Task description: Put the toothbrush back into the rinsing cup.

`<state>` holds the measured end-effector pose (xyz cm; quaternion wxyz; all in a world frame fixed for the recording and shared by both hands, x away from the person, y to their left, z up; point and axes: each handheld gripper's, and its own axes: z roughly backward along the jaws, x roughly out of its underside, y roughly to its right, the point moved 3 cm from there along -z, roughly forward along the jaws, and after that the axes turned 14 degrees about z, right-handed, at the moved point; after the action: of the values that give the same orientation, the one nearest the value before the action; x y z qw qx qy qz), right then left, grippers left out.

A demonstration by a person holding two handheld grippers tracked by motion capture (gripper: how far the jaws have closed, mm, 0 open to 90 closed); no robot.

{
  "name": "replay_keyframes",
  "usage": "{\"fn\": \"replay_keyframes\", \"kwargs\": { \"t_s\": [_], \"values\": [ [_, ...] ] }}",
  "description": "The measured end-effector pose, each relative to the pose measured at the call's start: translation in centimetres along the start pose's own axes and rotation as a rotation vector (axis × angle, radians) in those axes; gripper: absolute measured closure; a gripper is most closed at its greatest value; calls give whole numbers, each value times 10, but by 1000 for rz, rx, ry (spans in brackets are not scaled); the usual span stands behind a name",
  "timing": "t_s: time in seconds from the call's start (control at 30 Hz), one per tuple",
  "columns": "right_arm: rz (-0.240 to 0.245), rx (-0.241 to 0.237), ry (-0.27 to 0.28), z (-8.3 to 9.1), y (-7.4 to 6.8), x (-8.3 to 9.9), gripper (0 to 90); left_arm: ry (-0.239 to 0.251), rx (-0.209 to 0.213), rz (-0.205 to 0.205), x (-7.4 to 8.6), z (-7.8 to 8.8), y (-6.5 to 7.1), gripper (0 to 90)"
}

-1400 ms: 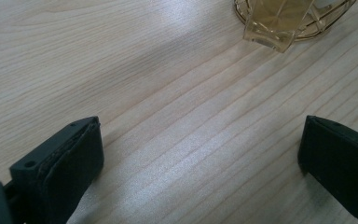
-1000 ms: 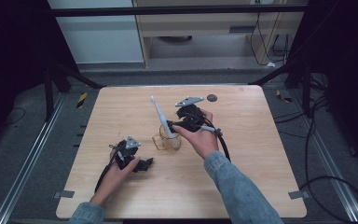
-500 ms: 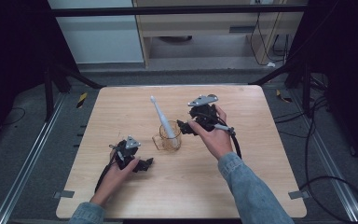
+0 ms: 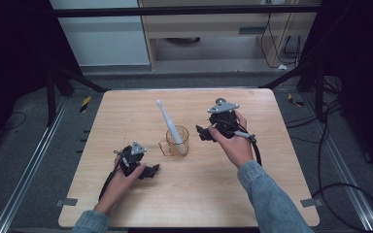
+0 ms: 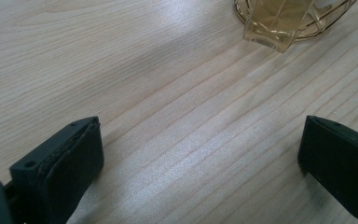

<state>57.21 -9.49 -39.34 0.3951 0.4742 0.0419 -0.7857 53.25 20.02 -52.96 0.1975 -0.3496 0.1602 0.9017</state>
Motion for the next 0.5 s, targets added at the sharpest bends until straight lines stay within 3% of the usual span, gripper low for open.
{"fn": "replay_keyframes", "kwargs": {
  "t_s": [0.5],
  "values": [
    [-19,27,-26,7,12,27,113,0,0,2,0,0,0,0]
  ]
}}
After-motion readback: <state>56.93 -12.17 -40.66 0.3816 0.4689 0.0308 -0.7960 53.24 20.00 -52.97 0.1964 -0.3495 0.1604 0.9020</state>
